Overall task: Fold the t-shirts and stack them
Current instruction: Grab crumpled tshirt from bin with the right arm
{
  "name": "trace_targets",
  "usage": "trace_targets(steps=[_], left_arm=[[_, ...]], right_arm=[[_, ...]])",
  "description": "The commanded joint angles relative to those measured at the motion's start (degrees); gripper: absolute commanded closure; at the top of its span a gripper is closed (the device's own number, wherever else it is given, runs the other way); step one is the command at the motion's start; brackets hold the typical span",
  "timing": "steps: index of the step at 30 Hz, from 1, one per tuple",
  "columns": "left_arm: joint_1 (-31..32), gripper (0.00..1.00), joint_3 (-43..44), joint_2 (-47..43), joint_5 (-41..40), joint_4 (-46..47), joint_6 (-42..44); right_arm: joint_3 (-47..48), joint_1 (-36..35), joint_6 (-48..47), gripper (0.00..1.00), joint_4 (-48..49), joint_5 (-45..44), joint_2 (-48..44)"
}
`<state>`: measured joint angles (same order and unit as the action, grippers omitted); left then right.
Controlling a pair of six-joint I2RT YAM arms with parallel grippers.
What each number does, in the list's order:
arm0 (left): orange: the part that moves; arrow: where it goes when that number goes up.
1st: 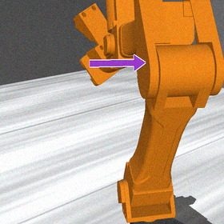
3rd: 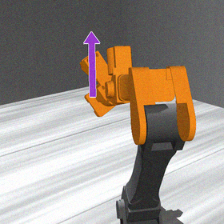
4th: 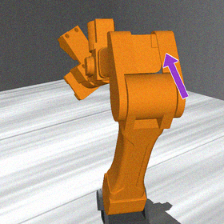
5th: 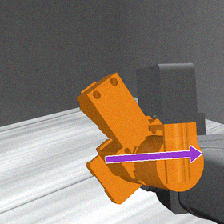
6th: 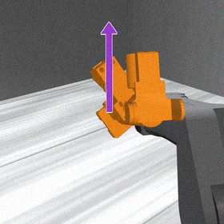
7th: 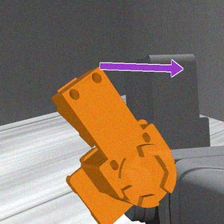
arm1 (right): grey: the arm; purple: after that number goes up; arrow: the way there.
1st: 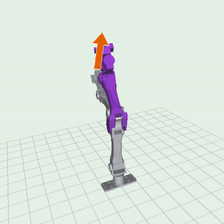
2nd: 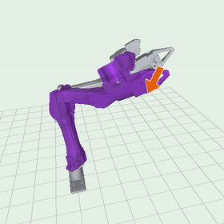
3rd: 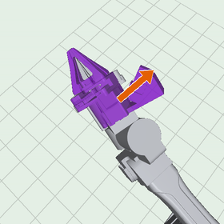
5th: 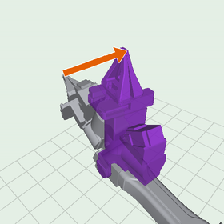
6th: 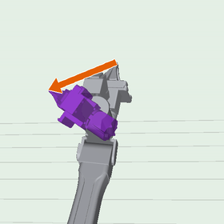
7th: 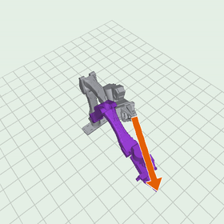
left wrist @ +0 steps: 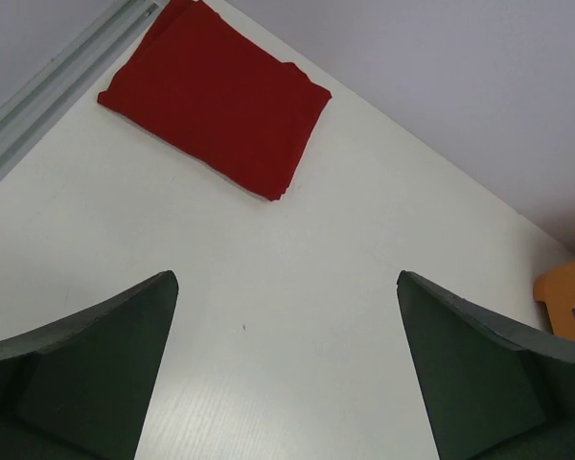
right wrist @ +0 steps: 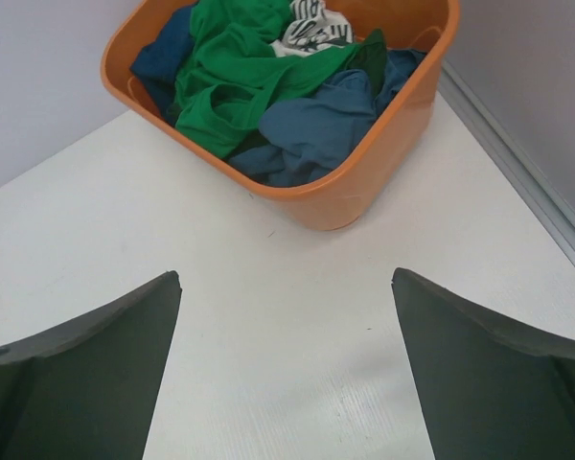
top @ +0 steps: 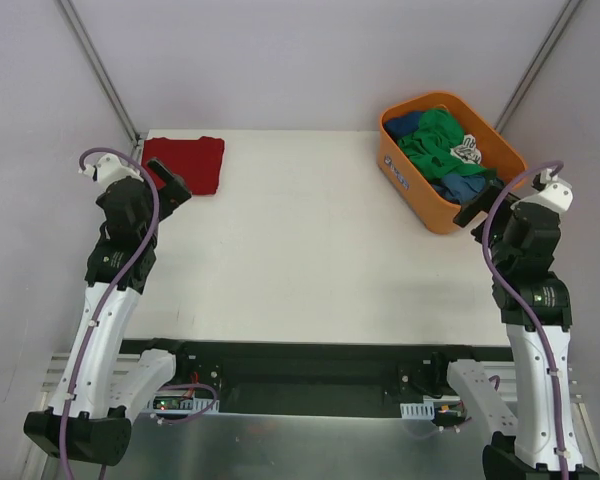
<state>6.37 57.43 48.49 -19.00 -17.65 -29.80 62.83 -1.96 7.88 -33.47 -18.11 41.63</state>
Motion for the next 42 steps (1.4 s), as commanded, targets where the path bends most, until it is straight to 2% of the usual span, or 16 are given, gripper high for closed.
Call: trace_targets(steps=[1,7,13,20,23,27,30,35,38,39,41,42], left_arm=[[0.0,0.01,2.9,2.2,2.0,0.2,-0.2],[0.0,0.01,3.9,5.4,2.1,0.6,0.7],[0.0,0.01,4.6,8.2,3.4,0.6,1.8],[0.0,0.01,4.2,8.2,3.8,0.6,1.0],[0.0,0.01,3.8,8.4,3.3,0.6,0.4],[0.0,0.01,3.8,8.2,1.4,0.6,1.1],[0.0,0.01,3.5,7.7,1.3,0.5,1.1],[0.0,0.01,2.9,7.1,1.1,0.5,1.2],[0.0,0.01,2.6,7.0,1.3,0.5,1.3],[0.0,0.01,2.6,7.1,1.3,0.5,1.6],[0.0,0.01,2.5,7.1,1.3,0.5,1.7],[0.0,0.01,2.5,7.0,1.7,0.5,1.7]], right_arm=[[2.6,0.1,-3.9,0.04,0.8,8.9,1.8],[12.1,0.1,-4.5,0.04,0.4,11.8,14.6],[29.9,0.1,-6.0,0.03,-2.9,19.9,39.6],[43.7,0.1,-6.1,0.03,-2.4,13.9,58.0],[48.5,0.1,-7.4,0.01,0.1,14.1,64.9],[56.5,0.0,-8.4,0.09,-4.7,13.6,72.9],[54.8,0.0,-6.3,0.16,-4.8,12.2,74.7],[46.7,0.1,-4.9,0.2,-0.8,9.5,71.8],[44.4,0.1,-4.3,0.35,0.5,11.2,71.1],[44.2,0.1,-4.1,0.46,1.2,11.9,71.0],[44.8,0.0,-4.1,0.59,1.8,12.7,71.1],[45.2,0.1,-4.1,0.72,1.8,12.7,71.2]])
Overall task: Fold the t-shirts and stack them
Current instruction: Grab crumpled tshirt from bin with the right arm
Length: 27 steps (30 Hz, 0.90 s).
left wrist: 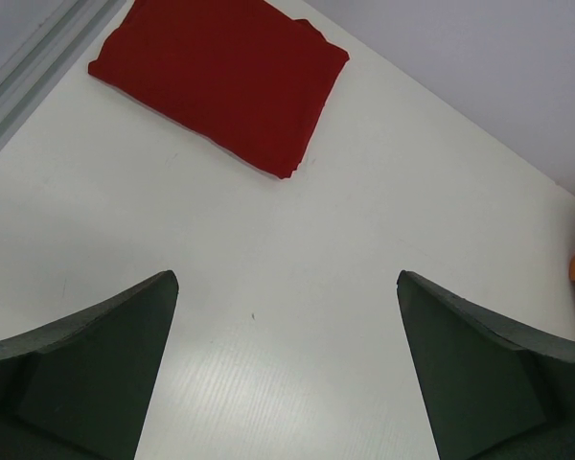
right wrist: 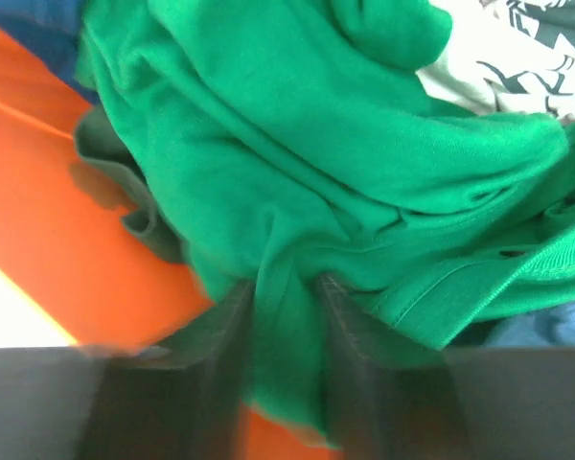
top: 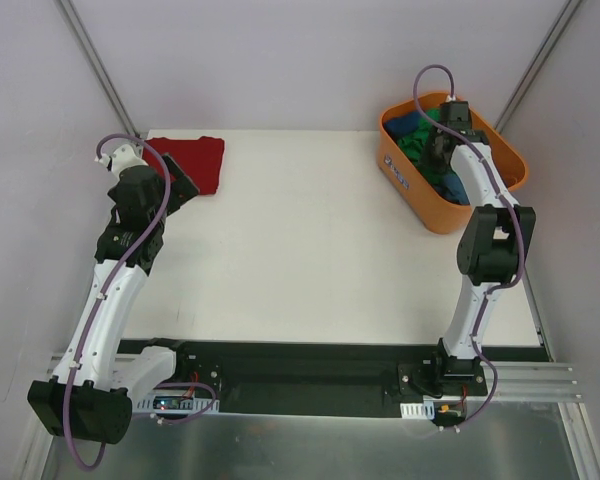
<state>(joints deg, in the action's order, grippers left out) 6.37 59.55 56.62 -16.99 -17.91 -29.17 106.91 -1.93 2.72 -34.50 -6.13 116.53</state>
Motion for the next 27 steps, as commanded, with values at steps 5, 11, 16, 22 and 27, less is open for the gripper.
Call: trace_targets(steps=[5,11,16,22,27], left_arm=[[0.0,0.01,0.1,-2.1,0.0,0.8,1.0],[0.0,0.01,-0.5,-3.5,0.3,0.8,0.6],[0.0,0.01,-0.5,-3.8,-0.5,0.9,1.0],[0.0,0.01,-1.1,-4.1,0.1,0.8,0.7],[0.0,0.01,-1.5,-4.3,-0.1,0.8,0.5]], right_arm=[[5.3,0.1,-0.1,0.92,3.3,-1.3,-5.3],[7.1,0.1,-2.3,0.99,7.0,-4.3,-11.3],[6.6,0.1,-4.7,0.99,13.4,-6.7,-18.7],[10.0,0.2,-4.0,0.99,25.4,-5.2,-25.6],[16.8,0.0,-0.8,0.99,28.8,0.7,-27.8]])
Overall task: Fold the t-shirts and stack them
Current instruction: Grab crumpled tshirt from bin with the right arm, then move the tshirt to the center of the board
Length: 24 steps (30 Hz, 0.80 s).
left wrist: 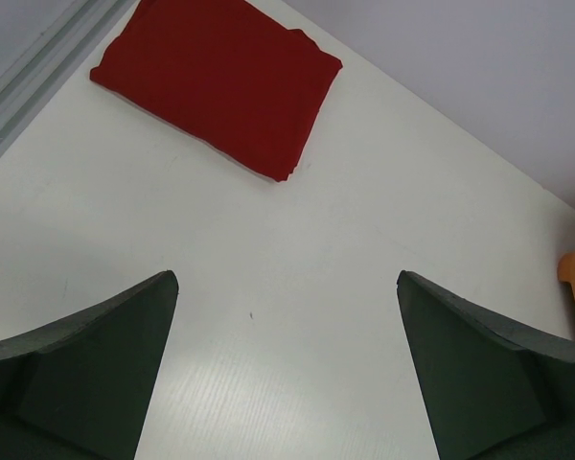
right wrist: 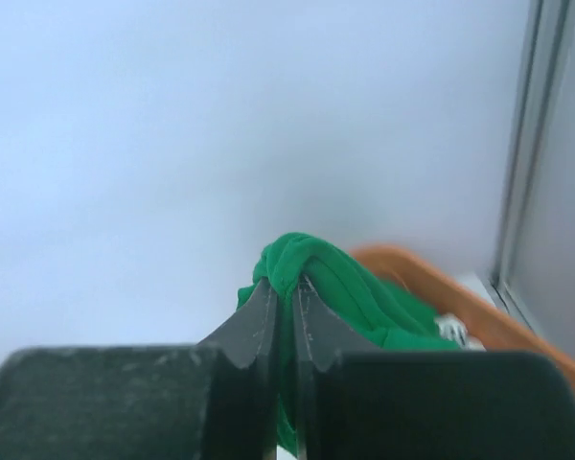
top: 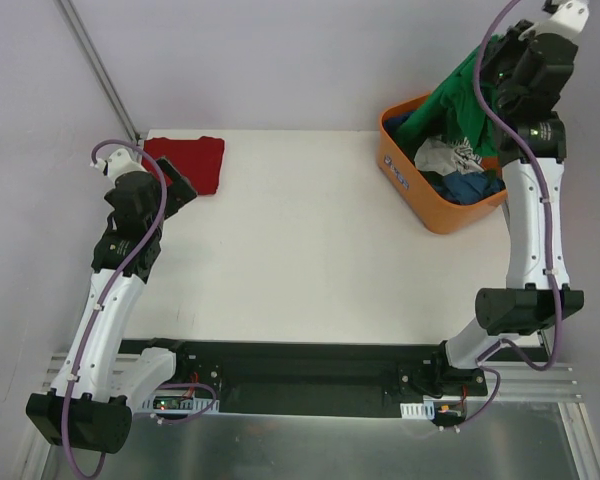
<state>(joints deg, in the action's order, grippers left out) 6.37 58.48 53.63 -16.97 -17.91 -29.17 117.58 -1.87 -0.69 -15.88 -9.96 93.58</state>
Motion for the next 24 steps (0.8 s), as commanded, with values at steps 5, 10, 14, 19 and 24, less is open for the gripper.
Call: trace_targets(steps=[5,10,14,19,24], left_arm=[[0.0,0.01,-0.3,-0.8,0.3,0.8,0.6],[0.0,0.01,-0.4,-0.5,1.1,0.8,0.1],[0.0,0.01,-0.6,-0.3,2.3,0.8,-0.5],[0.0,0.01,-1.7,-0.6,3.0,0.8,-1.2],[0.0,0.0,-2.1,-1.1,1.9,0.6,-2.3]], right_arm=[[8.6,-0.7,8.9,0.99,14.0,15.4,-8.7],[8.9,-6.0,13.1,0.99,18.6,25.4,-11.3],[8.8,-12.0,14.1,0.99,20.5,30.3,-12.8],[10.2,-21.4,13.4,0.99,19.2,33.8,-11.6],[6.4,-25.9,7.4,0.99,13.8,29.2,-10.9]])
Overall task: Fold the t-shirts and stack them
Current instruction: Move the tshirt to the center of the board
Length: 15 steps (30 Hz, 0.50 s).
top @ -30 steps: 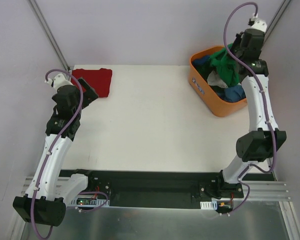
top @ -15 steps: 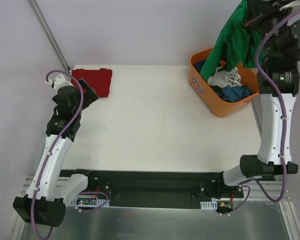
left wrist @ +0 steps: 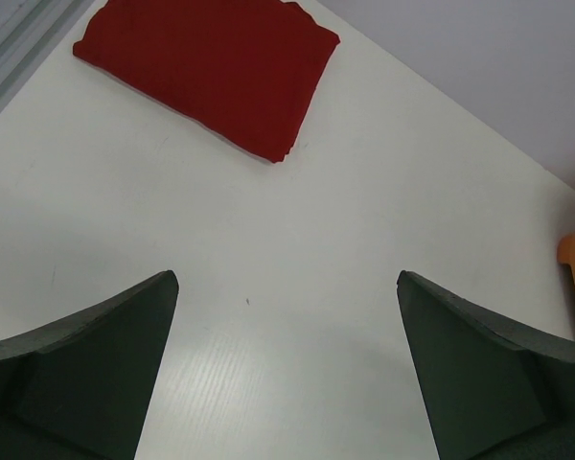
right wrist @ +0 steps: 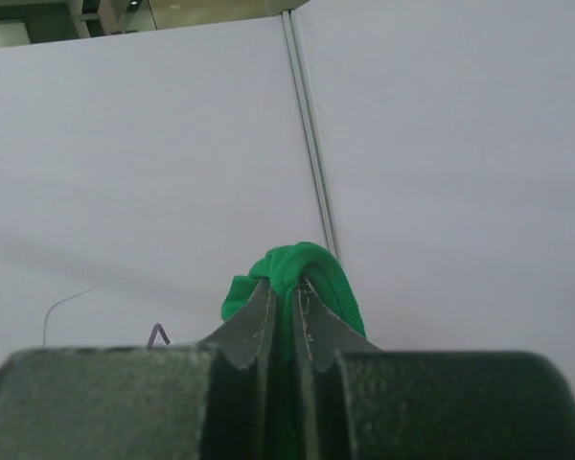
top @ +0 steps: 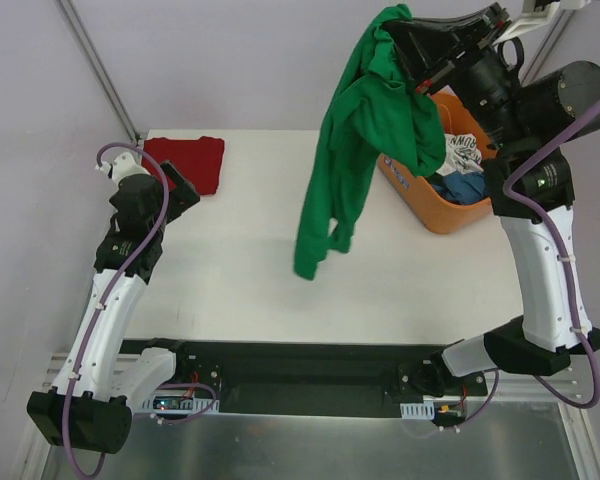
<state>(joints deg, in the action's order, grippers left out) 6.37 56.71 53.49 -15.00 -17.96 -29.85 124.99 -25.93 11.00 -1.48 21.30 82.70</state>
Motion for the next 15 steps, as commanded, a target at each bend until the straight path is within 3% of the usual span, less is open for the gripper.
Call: trace_targets(steps=[1,4,5,6,8,9,10,13,15], left_arm=[[0.0,0.01,-0.5,-1.1,-0.4,0.6,-2.0],[0.0,0.01,-0.8,-1.3,-0.9,0.2,-2.8],[0.0,0.01,-1.0,-1.4,-0.8,0.2,-3.0],[0.0,0.01,-1.3,-1.2,-1.0,-0.2,-3.2],[0.0,0.01,-1.5,-0.9,-1.6,-0.8,-3.6],[0.0,0.01,-1.4,-0.6,-2.0,-1.3,-3.7],[0.0,0.01,-1.3,-0.2,-2.7,-2.9,-4.9],[0.0,0.01,0.6,2.4,-4.9,-7.9,-7.1],[0.0,0.01,1.3,4.1,-2.0,-9.4,-7.1]], right_arm=[[-2.9,-1.8,-5.2,0.99,-3.1,-3.6,-0.4],[-16.6,-1.7,-9.8,0.99,-6.5,-13.2,-4.0],[-25.5,-1.7,-10.6,0.99,-7.5,-16.3,-6.3],[-29.7,-1.6,-10.6,0.99,-8.5,-24.9,-7.1],[-37.3,-1.0,-13.3,0.78,-12.6,-33.2,-8.2],[-40.8,-0.7,-13.3,0.66,-15.2,-41.6,-7.6],[-41.1,-0.3,-12.4,0.45,-22.5,-45.1,-5.2],[-40.8,1.2,-8.8,0.27,-33.3,-50.5,-0.9],[-41.9,1.2,-9.0,0.2,-34.6,-50.0,-0.1]])
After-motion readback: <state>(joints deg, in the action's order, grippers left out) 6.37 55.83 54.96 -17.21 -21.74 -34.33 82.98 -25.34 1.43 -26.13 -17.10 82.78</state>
